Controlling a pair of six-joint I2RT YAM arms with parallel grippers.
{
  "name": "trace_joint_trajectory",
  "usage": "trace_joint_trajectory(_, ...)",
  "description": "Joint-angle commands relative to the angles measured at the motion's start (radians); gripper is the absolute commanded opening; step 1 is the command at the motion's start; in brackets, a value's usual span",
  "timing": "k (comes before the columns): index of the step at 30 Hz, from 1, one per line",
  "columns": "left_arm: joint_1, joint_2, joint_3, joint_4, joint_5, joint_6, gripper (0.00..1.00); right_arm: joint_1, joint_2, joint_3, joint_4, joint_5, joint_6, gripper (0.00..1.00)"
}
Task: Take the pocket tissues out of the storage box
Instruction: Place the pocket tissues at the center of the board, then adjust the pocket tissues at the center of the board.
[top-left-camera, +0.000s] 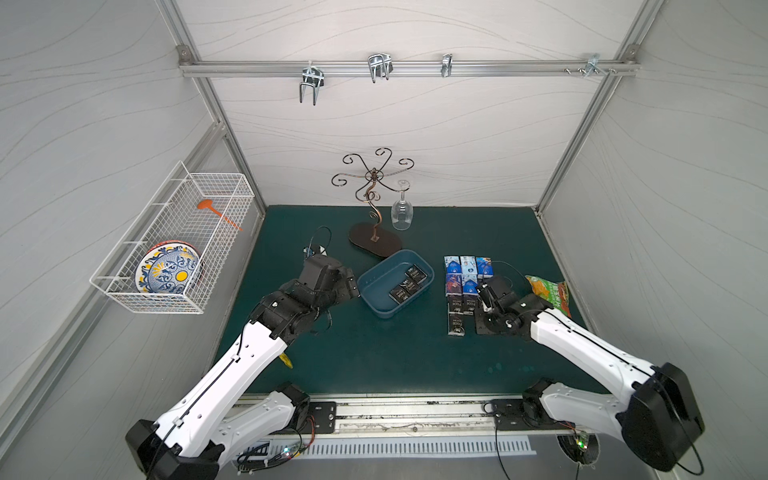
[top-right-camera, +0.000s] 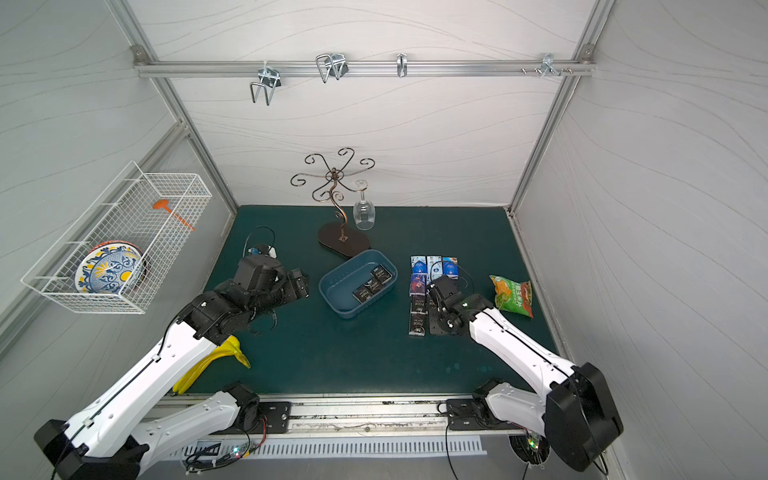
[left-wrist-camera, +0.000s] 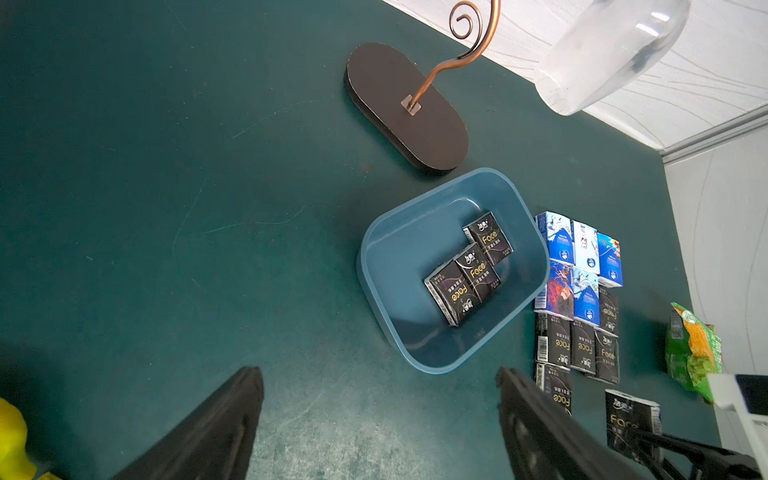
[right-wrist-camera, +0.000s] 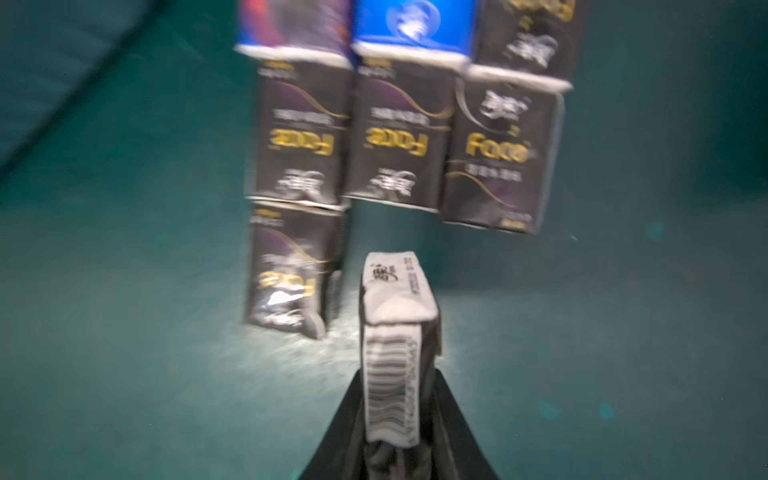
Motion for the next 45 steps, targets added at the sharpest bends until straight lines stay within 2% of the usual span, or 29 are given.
trace_joint_trajectory(1, 0.0, -0.006, 0.035, 0.046, 0.023, 0.009, 0.92, 0.048, 0.065, 0.013, -0.092, 0.143, 0.091, 0.27)
trace_joint_trajectory(5, 0.001, -0.004, 0.032, 0.046, 0.039, 0.009, 0.92, 0.097, 0.159, 0.05, -0.102, 0.188, 0.122, 0.3)
trace_joint_trajectory(9, 0.0, -0.018, 0.03, 0.043, 0.037, 0.012, 0.92, 0.106, 0.244, 0.056, -0.058, 0.171, 0.124, 0.32)
trace_joint_trajectory(11, 0.001, -0.027, 0.03, 0.036, 0.032, 0.015, 0.92, 0.121, 0.274, 0.062, -0.049, 0.172, 0.128, 0.36)
trace_joint_trajectory(14, 0.0, -0.035, 0.026, 0.033, 0.025, 0.017, 0.92, 0.135, 0.269, 0.063, -0.029, 0.16, 0.129, 0.46)
trace_joint_trajectory(20, 0.0, -0.025, 0.027, 0.038, 0.026, 0.013, 0.92, 0.165, 0.224, 0.099, -0.043, 0.151, 0.127, 0.54)
trace_joint_trajectory(29, 0.0, -0.018, 0.027, 0.04, 0.028, 0.007, 0.92, 0.189, 0.211, 0.105, -0.047, 0.15, 0.128, 0.55)
trace_joint_trajectory(34, 0.0, -0.018, 0.027, 0.039, 0.029, 0.005, 0.92, 0.162, 0.204, 0.071, -0.033, 0.16, 0.131, 0.56)
trace_joint_trajectory(39, 0.0, -0.011, 0.027, 0.042, 0.034, 0.005, 0.92, 0.102, 0.146, 0.0, 0.038, 0.105, 0.141, 0.55)
trace_joint_trajectory(45, 0.0, -0.003, 0.026, 0.046, 0.04, 0.005, 0.92, 0.003, 0.104, -0.088, 0.155, -0.032, 0.125, 0.46)
